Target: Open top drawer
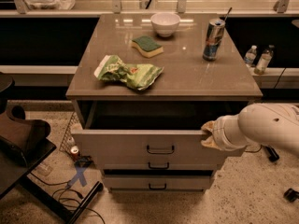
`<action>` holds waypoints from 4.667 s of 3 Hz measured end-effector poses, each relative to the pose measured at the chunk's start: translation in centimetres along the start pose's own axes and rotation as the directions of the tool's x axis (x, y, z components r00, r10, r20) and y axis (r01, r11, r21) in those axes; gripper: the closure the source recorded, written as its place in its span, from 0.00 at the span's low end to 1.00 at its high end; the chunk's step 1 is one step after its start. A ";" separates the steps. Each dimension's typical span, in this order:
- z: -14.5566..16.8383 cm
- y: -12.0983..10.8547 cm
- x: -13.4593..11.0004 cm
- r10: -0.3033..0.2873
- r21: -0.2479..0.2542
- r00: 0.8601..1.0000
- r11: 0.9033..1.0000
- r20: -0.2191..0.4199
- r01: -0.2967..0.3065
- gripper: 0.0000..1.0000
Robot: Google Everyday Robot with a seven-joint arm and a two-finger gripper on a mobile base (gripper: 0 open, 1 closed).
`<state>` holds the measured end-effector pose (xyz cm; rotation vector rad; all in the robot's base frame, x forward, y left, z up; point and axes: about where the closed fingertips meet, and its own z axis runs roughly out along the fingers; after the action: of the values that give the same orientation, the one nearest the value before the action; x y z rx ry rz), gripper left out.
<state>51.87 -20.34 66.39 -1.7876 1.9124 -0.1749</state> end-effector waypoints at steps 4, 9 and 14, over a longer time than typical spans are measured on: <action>0.0 0.0 0.0 0.000 0.000 1.000 1.000 0.000 0.000 0.28; -0.2 0.0 -0.3 -0.007 0.002 1.000 1.000 0.000 0.007 0.38; -9.6 2.2 1.1 0.020 0.087 0.984 0.996 -0.179 -0.004 1.00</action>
Offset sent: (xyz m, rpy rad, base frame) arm 0.0000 0.0000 0.0000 0.0000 0.0000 0.0000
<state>45.62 -23.52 73.42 -1.7543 2.0061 -0.4221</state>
